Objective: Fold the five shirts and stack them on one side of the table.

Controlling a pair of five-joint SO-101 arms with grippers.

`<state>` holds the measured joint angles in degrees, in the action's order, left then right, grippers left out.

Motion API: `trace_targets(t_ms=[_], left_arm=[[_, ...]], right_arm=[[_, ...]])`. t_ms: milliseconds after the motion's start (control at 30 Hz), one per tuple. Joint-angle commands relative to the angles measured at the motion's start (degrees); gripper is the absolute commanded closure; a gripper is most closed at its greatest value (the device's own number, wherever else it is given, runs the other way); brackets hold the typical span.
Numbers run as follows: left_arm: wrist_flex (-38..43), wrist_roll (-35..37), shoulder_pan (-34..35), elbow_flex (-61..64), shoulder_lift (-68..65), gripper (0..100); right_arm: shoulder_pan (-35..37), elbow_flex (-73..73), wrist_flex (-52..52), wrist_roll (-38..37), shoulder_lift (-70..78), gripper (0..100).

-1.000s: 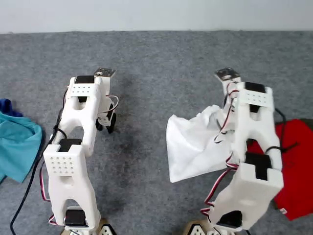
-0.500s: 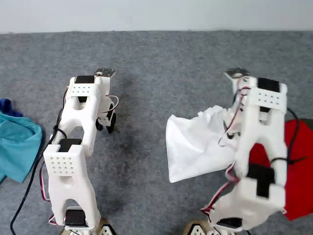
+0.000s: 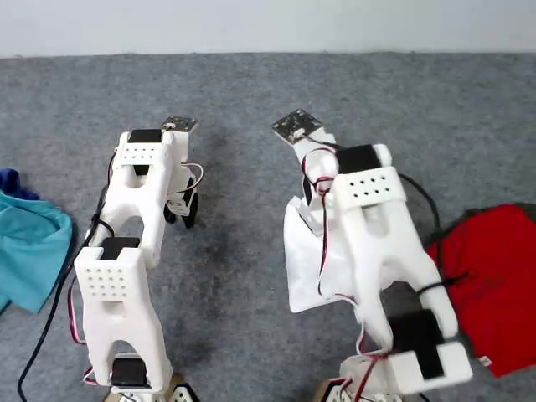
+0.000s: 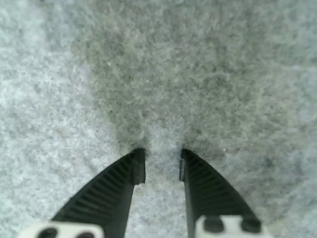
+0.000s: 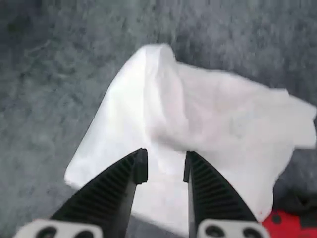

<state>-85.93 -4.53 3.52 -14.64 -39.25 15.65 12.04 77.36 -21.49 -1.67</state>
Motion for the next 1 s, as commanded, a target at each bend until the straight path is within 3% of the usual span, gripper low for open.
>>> trace_targets(t_ms=[0,167,367,567,767,967], left_arm=[[0.9,0.5,1.1,0.1,-0.3,88],[0.9,0.5,1.1,0.1,-0.3,88],[0.9,0.4,1.1,0.1,-0.3,88],[-2.5,3.2,-0.3,-2.6,2.3,88],[-13.8,4.8,-10.7,-14.8,11.4,88],[-6.2,8.7,-23.5,-13.8,7.5,88]], right_arm=[[-2.9,1.0,-12.2,0.4,5.4,86.2],[-5.1,0.9,-25.2,0.4,15.7,86.2],[-5.1,0.9,-26.9,0.4,20.2,86.2],[-5.1,-4.9,-9.6,0.4,8.5,86.2],[-8.7,-6.2,3.7,-2.5,-5.8,86.2],[-21.1,3.4,2.5,-6.7,-9.1,86.2]])
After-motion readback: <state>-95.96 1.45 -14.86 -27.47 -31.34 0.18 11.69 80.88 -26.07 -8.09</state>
